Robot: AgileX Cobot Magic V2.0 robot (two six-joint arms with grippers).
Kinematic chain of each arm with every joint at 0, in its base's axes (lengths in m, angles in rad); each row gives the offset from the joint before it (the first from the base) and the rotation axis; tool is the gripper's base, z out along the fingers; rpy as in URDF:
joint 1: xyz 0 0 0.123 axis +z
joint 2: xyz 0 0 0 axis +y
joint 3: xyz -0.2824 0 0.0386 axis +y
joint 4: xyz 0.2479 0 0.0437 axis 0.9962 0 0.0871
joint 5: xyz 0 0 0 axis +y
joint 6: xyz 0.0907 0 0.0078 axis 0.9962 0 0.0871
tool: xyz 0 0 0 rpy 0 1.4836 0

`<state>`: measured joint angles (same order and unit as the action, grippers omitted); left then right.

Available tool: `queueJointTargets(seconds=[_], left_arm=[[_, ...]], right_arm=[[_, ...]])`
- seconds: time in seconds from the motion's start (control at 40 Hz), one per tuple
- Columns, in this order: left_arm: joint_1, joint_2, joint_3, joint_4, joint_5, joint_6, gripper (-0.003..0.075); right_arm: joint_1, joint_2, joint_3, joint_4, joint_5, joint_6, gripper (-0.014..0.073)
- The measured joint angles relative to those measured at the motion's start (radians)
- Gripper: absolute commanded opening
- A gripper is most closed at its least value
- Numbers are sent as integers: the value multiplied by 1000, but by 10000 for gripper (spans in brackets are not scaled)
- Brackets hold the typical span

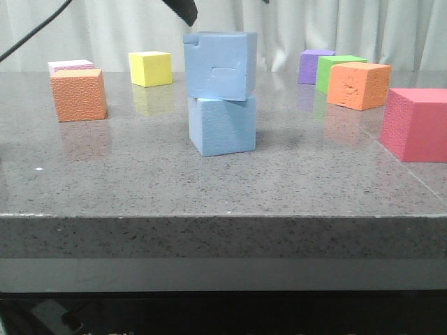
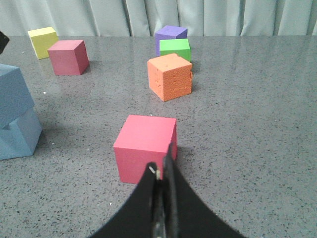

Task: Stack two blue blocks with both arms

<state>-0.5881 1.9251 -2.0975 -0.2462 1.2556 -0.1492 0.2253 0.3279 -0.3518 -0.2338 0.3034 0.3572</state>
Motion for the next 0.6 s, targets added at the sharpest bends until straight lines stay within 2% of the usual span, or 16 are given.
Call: queueJointTargets(seconds=[0.28,0.4,0.6], left_arm=[[0,0,-4,15,0,0,121],[0,0,-4,15,1,0,-19],[0,-9,-4,53,1,4,-18]], right_arm=[[0,0,0,0,0,0,-67],[0,0,0,0,0,0,-67],[0,0,0,0,0,0,-67]])
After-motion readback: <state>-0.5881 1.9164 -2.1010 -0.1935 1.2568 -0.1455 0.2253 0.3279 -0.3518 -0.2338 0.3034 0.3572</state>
